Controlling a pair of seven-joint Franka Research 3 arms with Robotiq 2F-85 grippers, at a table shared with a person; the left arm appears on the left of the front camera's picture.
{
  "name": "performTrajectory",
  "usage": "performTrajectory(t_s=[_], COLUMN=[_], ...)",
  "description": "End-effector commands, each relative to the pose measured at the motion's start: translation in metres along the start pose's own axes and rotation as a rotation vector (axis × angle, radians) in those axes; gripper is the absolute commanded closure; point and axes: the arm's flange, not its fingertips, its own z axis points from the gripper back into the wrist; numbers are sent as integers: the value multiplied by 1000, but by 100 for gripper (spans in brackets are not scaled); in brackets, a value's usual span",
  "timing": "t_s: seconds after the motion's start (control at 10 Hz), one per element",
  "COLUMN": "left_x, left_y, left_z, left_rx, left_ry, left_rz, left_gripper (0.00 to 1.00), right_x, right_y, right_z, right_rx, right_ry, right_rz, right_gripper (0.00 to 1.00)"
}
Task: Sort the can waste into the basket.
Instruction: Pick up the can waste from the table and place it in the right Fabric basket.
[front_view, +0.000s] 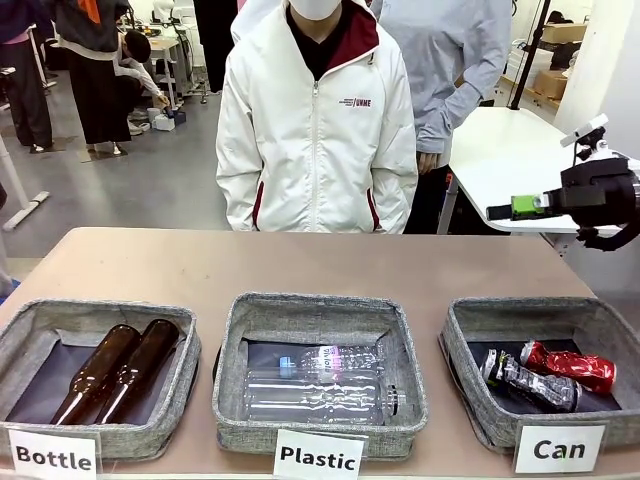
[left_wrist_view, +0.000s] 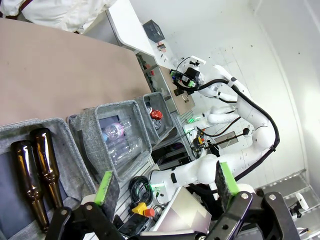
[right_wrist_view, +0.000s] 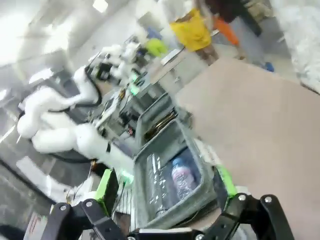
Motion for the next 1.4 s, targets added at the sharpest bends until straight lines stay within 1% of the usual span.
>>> performTrajectory(t_s=[0.0,0.1,0.2,1.3], left_x=[1,1,1,1], left_y=[-3,-3,-3,-3], left_z=[-1,-1,-1,-1], left_rx=[-17,-17,-17,-17], left_ry=[-7,-7,-7,-7], left_rz=[-11,-11,-11,-11], left_gripper=[0,0,0,0], right_x=[2,2,1,1], right_y=[11,11,-1,-1], right_z=[-18,-19,-3,-3], right_rx=[-36,12,-25,-25], right_ry=[11,27,-4,-4], right_rz=[-22,-14,-11,-11], right_gripper=[0,0,0,0])
